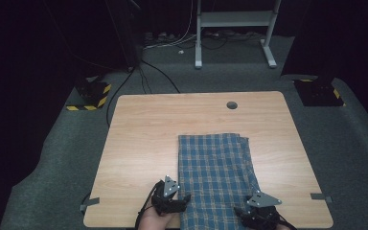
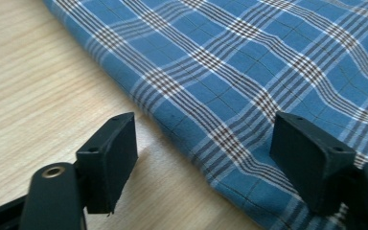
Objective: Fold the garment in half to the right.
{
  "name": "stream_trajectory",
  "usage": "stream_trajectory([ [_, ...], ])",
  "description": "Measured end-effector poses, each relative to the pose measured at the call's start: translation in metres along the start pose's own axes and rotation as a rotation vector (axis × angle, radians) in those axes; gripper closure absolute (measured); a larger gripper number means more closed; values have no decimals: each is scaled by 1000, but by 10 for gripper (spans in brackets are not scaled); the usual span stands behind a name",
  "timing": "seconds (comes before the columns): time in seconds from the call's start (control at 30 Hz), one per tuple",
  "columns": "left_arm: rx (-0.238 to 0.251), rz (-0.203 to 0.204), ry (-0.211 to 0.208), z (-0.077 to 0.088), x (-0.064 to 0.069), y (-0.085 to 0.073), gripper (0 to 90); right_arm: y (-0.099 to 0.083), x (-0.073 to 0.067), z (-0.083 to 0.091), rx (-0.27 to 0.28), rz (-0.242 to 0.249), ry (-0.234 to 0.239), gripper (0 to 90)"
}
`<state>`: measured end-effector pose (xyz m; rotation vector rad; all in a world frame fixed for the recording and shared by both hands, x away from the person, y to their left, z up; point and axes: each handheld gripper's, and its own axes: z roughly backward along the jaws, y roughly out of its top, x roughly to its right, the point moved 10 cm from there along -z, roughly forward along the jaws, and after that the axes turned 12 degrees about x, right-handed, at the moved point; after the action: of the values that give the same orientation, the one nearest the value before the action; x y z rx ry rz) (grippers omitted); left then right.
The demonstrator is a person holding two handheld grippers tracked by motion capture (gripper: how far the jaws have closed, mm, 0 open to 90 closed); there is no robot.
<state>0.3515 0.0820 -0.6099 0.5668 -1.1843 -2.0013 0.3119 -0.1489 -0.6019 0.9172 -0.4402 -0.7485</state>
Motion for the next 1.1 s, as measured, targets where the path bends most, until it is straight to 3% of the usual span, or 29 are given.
stream_trajectory([
  [0.03,3,-2,2,-1,-1,0,239,11,2,-1,58,1,-9,385],
  [0.07,3,0,3,-2,-2,1,233,19,4,-4,82,-5,-9,373],
  [0.1,2,0,3,-3,-2,1,233,19,4,-4,82,-5,-9,373],
  [0.13,3,-1,2,-3,-3,1,230,37,12,-15,126,3,-14,364],
  [0.17,6,-3,3,-3,-3,1,230,44,17,-20,134,2,-17,364],
  [0.2,6,-3,3,-3,-3,1,230,44,17,-20,134,2,-17,364],
  [0.23,15,-9,7,-3,-3,1,231,65,35,-43,144,-28,-35,358],
  [0.27,18,-13,9,-3,-2,1,231,72,41,-51,146,-37,-41,360],
  [0.33,20,-17,10,-3,-2,1,232,81,56,-74,115,-77,-30,355],
  [0.37,20,-17,10,-3,-2,1,232,81,56,-74,115,-77,-30,355],
  [0.4,21,-15,8,-3,-2,1,232,71,76,-95,18,-104,-75,355],
  [0.43,22,-11,5,-3,-2,1,232,65,83,-99,-8,-126,-90,359],
  [0.47,21,-11,1,-3,-3,1,231,62,89,-99,3,-166,-76,377],
  [0.5,21,-14,0,-3,-3,1,232,61,96,-93,14,-188,-98,335],
  [0.53,19,-15,-1,-3,-3,1,232,60,98,-87,4,-185,-116,323],
  [0.6,10,-24,-5,-3,-3,1,232,60,97,-78,21,-184,-111,322],
  [0.67,3,-43,-4,-3,-3,2,231,51,77,-37,75,-128,-93,321],
  [0.73,-8,-61,4,-4,-2,3,231,39,59,-22,71,-103,-59,321],
  [0.77,-8,-61,4,-4,-2,3,231,39,59,-22,71,-103,-59,321],
  [0.8,-11,-64,8,-4,-2,4,231,22,41,-16,36,-88,-19,319],
  [0.83,-11,-64,8,-4,-2,4,231,22,41,-16,36,-88,-19,319],
  [0.87,-7,-50,6,-5,-4,4,231,9,35,-24,3,-58,-26,296],
  [0.93,-8,-42,7,-6,-6,4,231,9,35,-26,15,-45,-34,295],
  [1.07,-9,-29,32,-14,-19,9,231,20,43,-44,33,-62,-68,281],
  [1.1,-13,-14,39,-19,-30,12,231,23,46,-48,32,-64,-72,282],
])
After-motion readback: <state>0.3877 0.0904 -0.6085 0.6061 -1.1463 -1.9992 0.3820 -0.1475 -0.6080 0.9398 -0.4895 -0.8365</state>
